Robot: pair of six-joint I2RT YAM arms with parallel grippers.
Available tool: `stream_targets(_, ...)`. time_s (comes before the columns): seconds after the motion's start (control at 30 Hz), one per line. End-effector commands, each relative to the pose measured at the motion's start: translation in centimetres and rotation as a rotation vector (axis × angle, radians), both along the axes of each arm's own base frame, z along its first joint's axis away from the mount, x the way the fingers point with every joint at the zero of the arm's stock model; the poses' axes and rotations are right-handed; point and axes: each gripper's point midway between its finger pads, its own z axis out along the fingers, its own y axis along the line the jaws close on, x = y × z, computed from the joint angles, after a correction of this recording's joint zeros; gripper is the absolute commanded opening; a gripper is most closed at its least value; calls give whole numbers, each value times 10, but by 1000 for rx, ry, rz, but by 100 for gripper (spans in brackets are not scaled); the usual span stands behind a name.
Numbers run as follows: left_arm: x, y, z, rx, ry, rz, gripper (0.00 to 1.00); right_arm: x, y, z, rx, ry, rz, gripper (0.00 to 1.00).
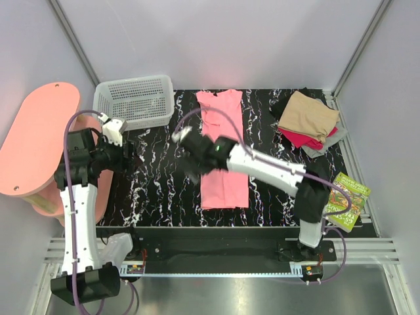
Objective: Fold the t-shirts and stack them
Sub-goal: Grab the bottom of the folded rectangular tshirt with right arm
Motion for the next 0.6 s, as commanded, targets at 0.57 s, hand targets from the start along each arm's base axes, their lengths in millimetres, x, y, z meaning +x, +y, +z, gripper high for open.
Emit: stream_targets(0.57,-22,-12,29,-21,-103,-12,77,-103,-77,-99,-593,-217,113,100)
